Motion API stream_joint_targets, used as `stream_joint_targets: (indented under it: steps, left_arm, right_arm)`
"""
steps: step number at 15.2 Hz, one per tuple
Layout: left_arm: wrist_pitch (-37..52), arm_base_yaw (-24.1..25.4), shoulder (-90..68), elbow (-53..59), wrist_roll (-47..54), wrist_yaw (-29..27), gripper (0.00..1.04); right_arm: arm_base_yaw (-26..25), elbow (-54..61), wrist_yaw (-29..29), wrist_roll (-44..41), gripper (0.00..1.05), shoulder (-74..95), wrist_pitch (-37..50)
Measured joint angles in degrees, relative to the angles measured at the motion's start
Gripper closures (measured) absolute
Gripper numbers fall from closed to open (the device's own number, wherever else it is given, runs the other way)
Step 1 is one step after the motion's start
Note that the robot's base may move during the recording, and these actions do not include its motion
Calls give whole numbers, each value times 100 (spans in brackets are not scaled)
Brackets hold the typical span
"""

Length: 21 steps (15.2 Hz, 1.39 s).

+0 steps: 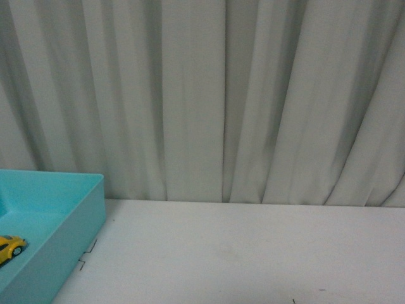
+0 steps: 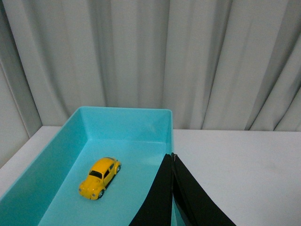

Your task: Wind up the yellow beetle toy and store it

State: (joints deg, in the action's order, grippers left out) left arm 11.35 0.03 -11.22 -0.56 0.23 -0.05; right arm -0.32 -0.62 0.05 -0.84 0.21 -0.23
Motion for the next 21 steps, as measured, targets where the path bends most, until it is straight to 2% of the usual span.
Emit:
stream_joint_targets:
  steps: [2, 3, 8, 16, 21]
  left_arm:
    - [-319, 0, 229, -4, 0, 0, 103]
    - [-1113, 0, 772, -4, 0, 22, 103]
    - [-1156, 0, 1099, -4, -11, 2, 102]
    - [-1156, 0, 1097, -4, -9, 2, 7]
    - [-1156, 0, 1097, -4, -7, 2, 7]
  right_arm:
    - [0, 0, -2, 0, 6, 0, 0]
    - [0, 0, 4, 0, 6, 0, 0]
    - [0, 0, 0, 2, 6, 0, 4]
    - [0, 0, -2, 2, 6, 0, 0]
    - [0, 0, -2, 2, 6, 0, 2]
